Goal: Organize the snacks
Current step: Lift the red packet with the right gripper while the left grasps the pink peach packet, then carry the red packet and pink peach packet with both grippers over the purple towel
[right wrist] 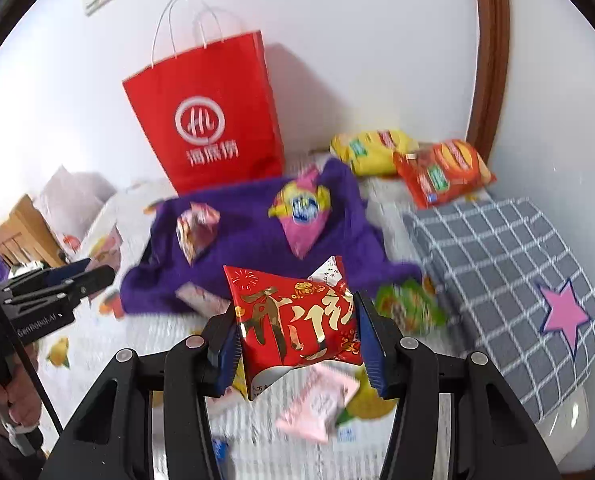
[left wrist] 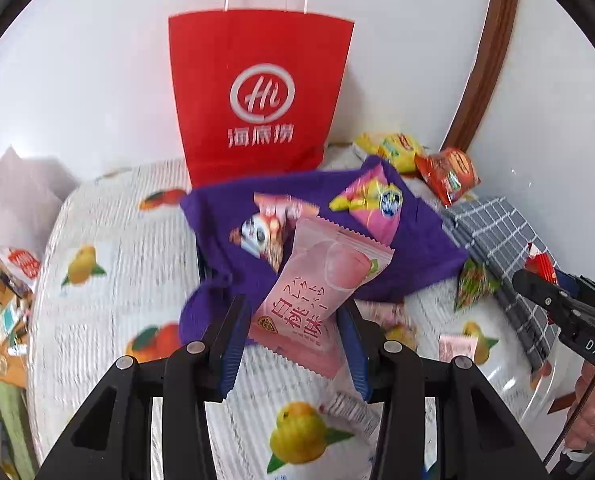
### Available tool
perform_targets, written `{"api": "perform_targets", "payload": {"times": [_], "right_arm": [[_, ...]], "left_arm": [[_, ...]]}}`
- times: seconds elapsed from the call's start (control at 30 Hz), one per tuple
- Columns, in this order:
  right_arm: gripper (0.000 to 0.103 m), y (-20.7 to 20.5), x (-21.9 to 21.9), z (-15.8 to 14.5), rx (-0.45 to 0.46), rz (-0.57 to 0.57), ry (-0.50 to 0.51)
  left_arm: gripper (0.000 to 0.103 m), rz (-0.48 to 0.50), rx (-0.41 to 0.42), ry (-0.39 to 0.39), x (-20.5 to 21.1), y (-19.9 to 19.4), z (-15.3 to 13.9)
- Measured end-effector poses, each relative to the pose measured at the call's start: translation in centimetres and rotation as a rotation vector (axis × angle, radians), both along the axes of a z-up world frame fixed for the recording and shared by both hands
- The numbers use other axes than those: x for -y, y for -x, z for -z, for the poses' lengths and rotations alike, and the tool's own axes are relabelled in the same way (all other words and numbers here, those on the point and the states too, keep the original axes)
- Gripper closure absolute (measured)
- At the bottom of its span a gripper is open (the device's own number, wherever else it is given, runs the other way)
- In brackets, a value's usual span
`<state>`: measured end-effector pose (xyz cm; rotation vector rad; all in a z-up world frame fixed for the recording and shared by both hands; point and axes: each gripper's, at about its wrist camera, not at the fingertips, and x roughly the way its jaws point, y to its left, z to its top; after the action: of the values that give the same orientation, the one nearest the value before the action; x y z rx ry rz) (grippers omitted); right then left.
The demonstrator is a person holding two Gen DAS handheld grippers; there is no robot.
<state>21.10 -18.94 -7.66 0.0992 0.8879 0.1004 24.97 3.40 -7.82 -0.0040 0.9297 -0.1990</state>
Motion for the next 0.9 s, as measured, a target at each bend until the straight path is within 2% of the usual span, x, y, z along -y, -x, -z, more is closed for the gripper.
{"api": "perform_targets", "payload": {"times": [0.23,0.4,0.9], "right_arm": [[0.052,-3.2,0.1,-1.6,0.021,0.001,-0.003],[0.052,-5.3,0.0,-1.3,0.013,0.000,0.003],[0.052,-10.1,-1.1,5.0,-0.097,-0.006,0.006]], "left_arm": [[0.061,-0.012,0.031,0.004,0.4,-3.3,-2.0],[0.061,-0.025,0.025,0.016,0.2,-5.7,-1.8],[0.061,-0.032,-0.066,0.029,-0.1,-10.5,3.2]]}}
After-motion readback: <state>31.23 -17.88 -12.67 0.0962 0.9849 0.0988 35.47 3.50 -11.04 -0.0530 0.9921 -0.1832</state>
